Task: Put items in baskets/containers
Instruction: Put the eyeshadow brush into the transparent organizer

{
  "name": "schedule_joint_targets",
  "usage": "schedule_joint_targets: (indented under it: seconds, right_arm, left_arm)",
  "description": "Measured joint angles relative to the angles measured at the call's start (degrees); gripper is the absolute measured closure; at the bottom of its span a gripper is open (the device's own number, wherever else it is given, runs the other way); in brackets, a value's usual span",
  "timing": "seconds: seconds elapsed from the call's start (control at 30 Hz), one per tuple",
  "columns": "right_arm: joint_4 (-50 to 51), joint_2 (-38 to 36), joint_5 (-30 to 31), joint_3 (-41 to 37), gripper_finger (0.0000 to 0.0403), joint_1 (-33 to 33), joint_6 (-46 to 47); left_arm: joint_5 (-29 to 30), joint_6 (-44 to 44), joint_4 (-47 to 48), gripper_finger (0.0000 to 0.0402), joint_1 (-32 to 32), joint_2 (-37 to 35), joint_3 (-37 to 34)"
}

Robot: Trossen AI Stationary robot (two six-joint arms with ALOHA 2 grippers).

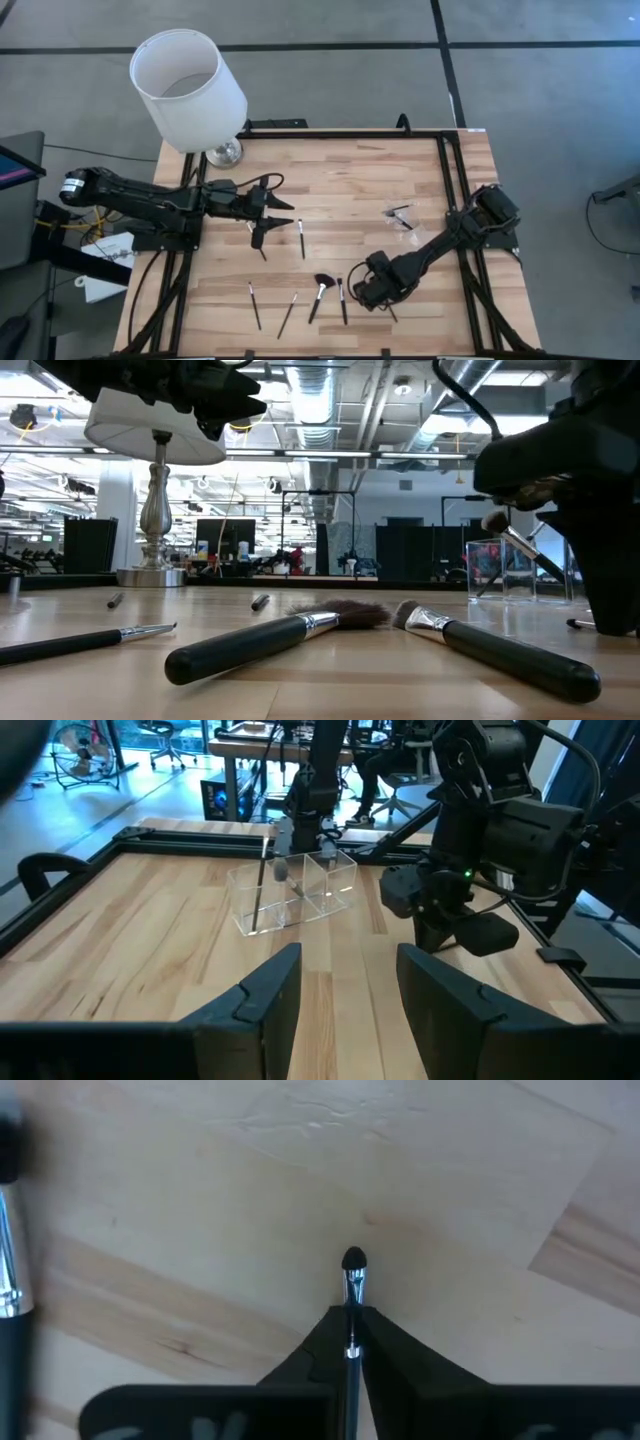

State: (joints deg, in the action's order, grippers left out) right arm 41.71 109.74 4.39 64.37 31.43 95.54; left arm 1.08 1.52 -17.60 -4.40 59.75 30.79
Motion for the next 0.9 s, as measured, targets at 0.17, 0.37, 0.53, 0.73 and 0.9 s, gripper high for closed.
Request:
schedule_joint_targets:
  seconds: [0.17, 0.37, 0.53, 0.73, 0.9]
  right_arm:
    - [0.99, -2.1, 3.54, -0.2, 0.0396, 0.72, -1.51]
    - [8.36, -5.54, 13.61, -0.32, 0.0395, 0.46, -1.7]
    - [14.15, -9.29, 19.84, -0.42, 0.0399, 1.22, -1.64]
    - [23.84, -17.28, 29.54, -0.32, 0.0403, 3.22, 0.97]
    - [38.31, -24.07, 33.79, -0.3, 0.0402, 6.59, 7.64]
  left_arm:
    - [0.0, 0.0, -0.01, 0.0239, 0.0, 0.0, 0.0]
    - [0.0, 0.02, -0.01, 0.0239, 0.0, -0.02, -0.02]
    - [0.0, 0.07, 0.01, 0.0239, 0.0, -0.02, -0.13]
    - [0.0, 0.24, 0.01, 0.0239, -0.02, -0.02, -0.13]
    - [0.01, 0.34, 0.01, 0.0239, 0.0, -0.02, -0.13]
